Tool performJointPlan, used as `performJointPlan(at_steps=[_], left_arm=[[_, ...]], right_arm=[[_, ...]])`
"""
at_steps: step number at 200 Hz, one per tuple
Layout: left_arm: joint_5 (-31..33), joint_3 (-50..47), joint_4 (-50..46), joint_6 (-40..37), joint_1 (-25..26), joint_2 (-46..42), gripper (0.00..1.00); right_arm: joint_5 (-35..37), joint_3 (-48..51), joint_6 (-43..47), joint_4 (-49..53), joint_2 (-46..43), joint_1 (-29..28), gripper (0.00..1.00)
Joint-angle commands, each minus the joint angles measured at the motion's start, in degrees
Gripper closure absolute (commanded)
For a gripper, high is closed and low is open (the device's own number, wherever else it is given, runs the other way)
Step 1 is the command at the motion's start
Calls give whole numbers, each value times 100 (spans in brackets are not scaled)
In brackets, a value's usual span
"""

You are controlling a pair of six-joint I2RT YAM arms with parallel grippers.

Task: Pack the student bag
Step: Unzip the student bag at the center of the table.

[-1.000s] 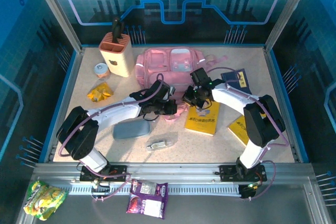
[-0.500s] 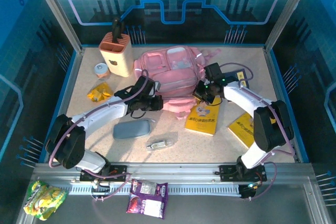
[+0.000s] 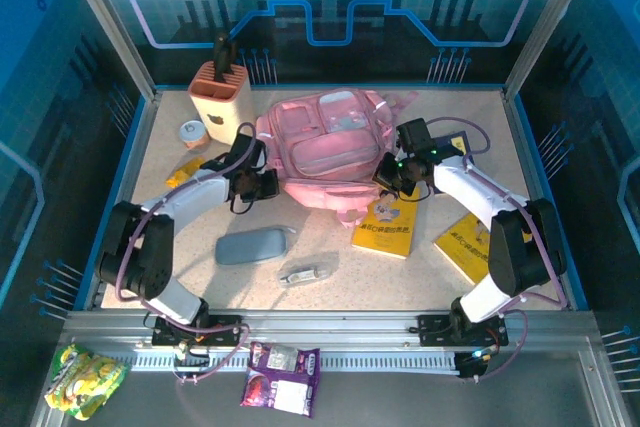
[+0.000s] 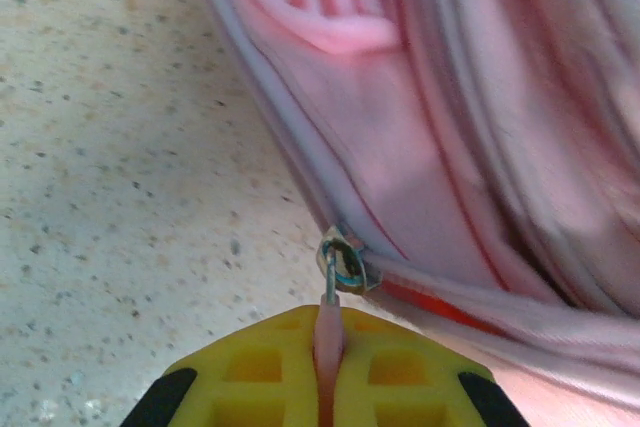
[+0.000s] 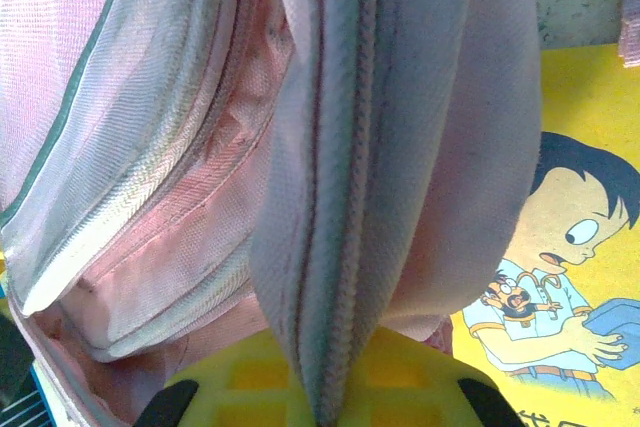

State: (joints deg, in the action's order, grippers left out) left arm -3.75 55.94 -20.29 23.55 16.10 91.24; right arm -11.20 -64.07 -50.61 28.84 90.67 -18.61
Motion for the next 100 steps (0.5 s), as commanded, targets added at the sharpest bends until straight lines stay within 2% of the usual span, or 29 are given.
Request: performJointPlan(at_steps=[1, 53, 100], left_arm=[[842, 266, 237, 384, -366, 265, 100], [1326, 664, 806, 698, -627, 839, 100], [1363, 840, 1168, 770, -796, 1133, 100]], right_arm=[[156, 7, 331, 157, -261, 201, 100], [74, 28, 571, 272, -401, 218, 100], [-417, -15, 722, 118, -92, 162, 100]])
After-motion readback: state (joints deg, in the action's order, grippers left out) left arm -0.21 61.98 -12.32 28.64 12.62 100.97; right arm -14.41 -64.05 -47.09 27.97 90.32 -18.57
